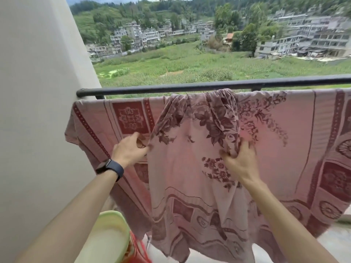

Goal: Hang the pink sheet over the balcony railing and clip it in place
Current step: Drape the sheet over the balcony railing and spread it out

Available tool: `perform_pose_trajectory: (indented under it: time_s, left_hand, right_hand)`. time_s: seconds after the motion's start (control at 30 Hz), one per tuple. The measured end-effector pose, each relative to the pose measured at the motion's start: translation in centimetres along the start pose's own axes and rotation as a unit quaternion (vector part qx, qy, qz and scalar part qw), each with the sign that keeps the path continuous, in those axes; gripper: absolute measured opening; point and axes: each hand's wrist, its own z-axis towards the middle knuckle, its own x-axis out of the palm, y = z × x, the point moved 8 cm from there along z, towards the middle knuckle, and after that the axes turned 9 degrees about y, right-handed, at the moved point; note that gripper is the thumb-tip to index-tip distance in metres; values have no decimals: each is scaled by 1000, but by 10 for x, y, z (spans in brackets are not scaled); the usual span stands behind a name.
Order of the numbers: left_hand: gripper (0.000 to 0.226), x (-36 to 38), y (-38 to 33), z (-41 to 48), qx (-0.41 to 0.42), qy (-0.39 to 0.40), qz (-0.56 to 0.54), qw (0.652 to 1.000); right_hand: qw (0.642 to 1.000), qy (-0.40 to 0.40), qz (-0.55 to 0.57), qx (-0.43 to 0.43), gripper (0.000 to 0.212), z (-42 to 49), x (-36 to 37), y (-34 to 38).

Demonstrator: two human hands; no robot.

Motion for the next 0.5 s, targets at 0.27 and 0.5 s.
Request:
perform_pose_trajectory:
  time_s: [0.27, 0.5]
  left_hand:
    - [49, -70, 78, -15, -34, -240, -147, 959]
    - [83, -73, 220, 30, -207, -211, -338, 894]
  right_hand:
    - [955, -192, -66, -216, 62, -13, -2, 125]
    - [915, -116, -256, -289, 61, 37, 83, 246]
